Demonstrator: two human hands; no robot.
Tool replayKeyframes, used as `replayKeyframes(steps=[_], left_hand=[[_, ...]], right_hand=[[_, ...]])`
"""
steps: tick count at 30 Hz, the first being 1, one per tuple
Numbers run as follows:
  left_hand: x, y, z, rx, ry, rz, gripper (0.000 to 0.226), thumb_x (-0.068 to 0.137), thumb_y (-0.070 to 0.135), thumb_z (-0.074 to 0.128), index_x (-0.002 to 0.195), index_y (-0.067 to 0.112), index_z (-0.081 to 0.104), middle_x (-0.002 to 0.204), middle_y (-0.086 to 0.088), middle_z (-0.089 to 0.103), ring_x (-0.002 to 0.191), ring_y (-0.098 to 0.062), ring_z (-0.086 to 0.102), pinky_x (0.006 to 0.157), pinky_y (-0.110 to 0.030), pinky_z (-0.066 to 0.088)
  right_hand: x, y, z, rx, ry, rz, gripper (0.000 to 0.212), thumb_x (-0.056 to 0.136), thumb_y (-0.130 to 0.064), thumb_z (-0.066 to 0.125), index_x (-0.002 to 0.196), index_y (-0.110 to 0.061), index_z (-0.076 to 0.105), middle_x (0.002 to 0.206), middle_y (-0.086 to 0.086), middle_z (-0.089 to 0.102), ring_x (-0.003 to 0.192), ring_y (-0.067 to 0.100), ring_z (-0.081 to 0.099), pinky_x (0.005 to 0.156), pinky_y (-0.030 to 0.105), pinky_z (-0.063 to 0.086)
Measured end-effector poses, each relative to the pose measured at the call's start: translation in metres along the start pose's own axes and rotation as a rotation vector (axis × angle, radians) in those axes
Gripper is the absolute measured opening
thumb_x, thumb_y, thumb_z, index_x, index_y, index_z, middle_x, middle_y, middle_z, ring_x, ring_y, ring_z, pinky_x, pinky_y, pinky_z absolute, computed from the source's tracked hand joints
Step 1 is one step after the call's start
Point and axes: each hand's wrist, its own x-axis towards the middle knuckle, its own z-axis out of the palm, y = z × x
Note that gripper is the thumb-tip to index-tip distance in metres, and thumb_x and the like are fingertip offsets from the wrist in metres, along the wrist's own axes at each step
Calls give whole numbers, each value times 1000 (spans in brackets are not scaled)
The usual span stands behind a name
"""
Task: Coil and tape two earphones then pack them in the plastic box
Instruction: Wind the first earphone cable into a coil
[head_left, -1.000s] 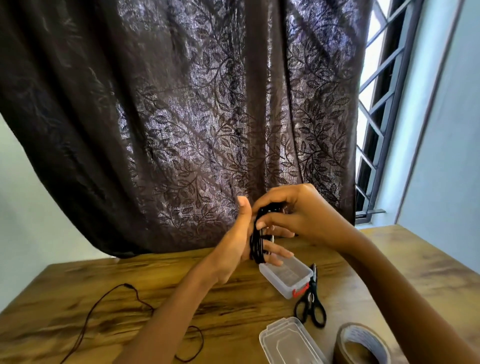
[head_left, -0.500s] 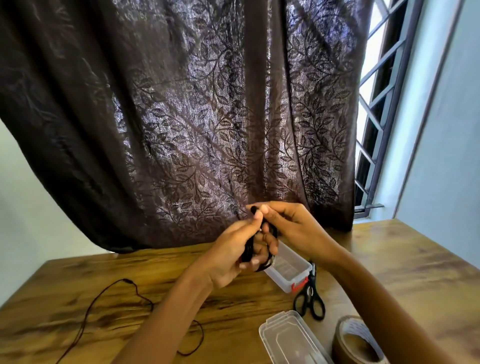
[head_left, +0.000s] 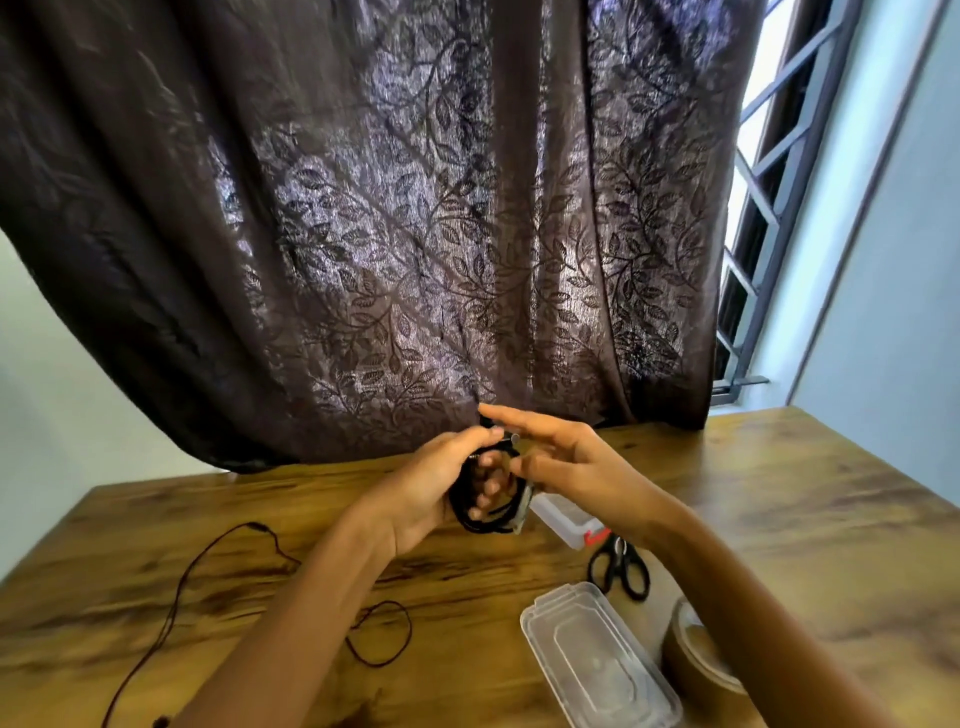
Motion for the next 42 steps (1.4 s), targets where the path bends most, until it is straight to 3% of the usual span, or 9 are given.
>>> replayKeyframes(steps=[2,8,11,16,20,22,26,30,42], left_hand=[[0,-6,-4,29,7,-15,43,95,28,42,53,18,42,48,2,50,44,-9,45,45,-19,38],[2,-26,-19,107,19,-33,27,92,28,51,70,13,57,66,1,57,63,-8,53,63,-20,43],[8,-39,-29,253,25,-46,30,92,34,51,73,13,62,75,-1,59,74,-13,52,75,-27,39],[22,-66,-41,438,83,-54,24,90,29,57,72,14,65,71,-3,63,71,-13,53,71,-28,38],[36,-97,-49,415,162,-67,2,84,13,65,84,13,63,74,-4,66,74,-17,61,76,-30,45],[43,-113,-52,424,193,-97,10,83,12,66,93,10,63,76,-3,67,74,-15,63,74,-28,47],[53,-150,-59,383,254,-165,18,83,12,66,100,7,63,93,-7,66,85,-17,62,73,-27,48],[63,-181,-64,361,285,-202,20,85,13,64,104,5,63,100,-7,62,87,-15,56,66,-24,43],[89,-214,-68,732,356,-35,27,81,18,69,107,9,68,104,-5,69,85,-9,60,69,-13,41]], right_hand=[[3,8,4,-45,21,-2,45,86,-6,55,125,-28,55,83,10,64,72,34,54,89,59,46],[8,40,13,-42,98,27,42,80,-2,57,112,-29,61,86,37,57,63,24,39,67,37,34],[8,53,17,-91,124,86,41,84,11,53,114,-18,59,68,11,67,54,16,55,63,22,47],[10,91,29,-186,176,191,41,84,10,53,119,-12,58,68,-12,69,74,34,62,79,45,52],[8,119,43,-159,251,293,37,85,8,55,121,-3,57,93,13,70,75,19,62,78,41,53],[8,137,50,-156,285,346,35,85,6,57,118,-5,59,93,6,67,72,13,62,75,38,53],[8,174,63,-266,341,480,26,85,7,54,106,-4,65,92,14,69,80,24,64,78,45,55],[13,194,74,-453,280,523,36,82,9,48,112,-4,63,101,11,68,92,21,62,69,23,45],[21,216,80,-654,270,569,43,85,5,53,128,-4,52,130,16,49,121,29,47,104,33,39]])
